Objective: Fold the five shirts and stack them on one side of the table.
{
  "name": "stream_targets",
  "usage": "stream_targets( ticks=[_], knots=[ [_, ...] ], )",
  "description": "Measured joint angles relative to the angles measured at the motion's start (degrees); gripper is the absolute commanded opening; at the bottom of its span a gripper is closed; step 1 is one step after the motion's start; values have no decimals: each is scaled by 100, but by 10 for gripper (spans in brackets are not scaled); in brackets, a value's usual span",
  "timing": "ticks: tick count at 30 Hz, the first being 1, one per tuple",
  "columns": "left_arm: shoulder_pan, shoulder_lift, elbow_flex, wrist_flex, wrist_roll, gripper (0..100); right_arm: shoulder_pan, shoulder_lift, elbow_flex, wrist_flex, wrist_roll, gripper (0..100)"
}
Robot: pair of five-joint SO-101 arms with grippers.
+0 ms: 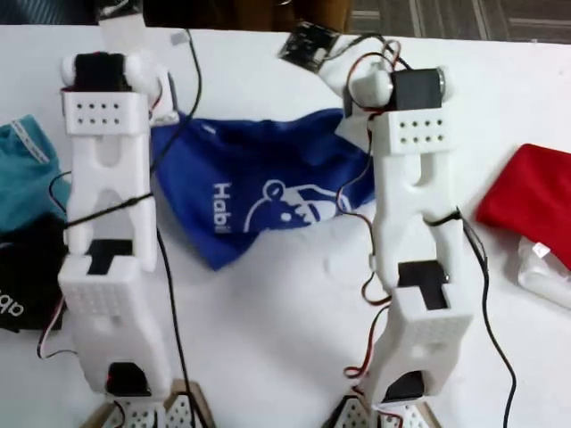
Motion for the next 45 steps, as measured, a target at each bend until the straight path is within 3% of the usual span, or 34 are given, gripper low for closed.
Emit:
stream_targets(
  ticks=[3, 9, 26, 36, 45],
  knots=[
    [-97, -185, 0, 9, -53, 24, 352, 387, 0, -387, 0, 56],
    [-325, -220, 0, 9, -53, 24, 703, 1284, 0, -774, 0, 251],
    [-457, -220, 0, 9, -185, 25, 967, 1512, -378, -949, -26, 258],
    [-457, -220, 185, -123, -264, 25, 967, 2585, -554, -1793, -1890, 258],
    [-457, -220, 193, -167, -281, 25, 976, 3578, -1802, -1820, -3569, 258]
  ],
)
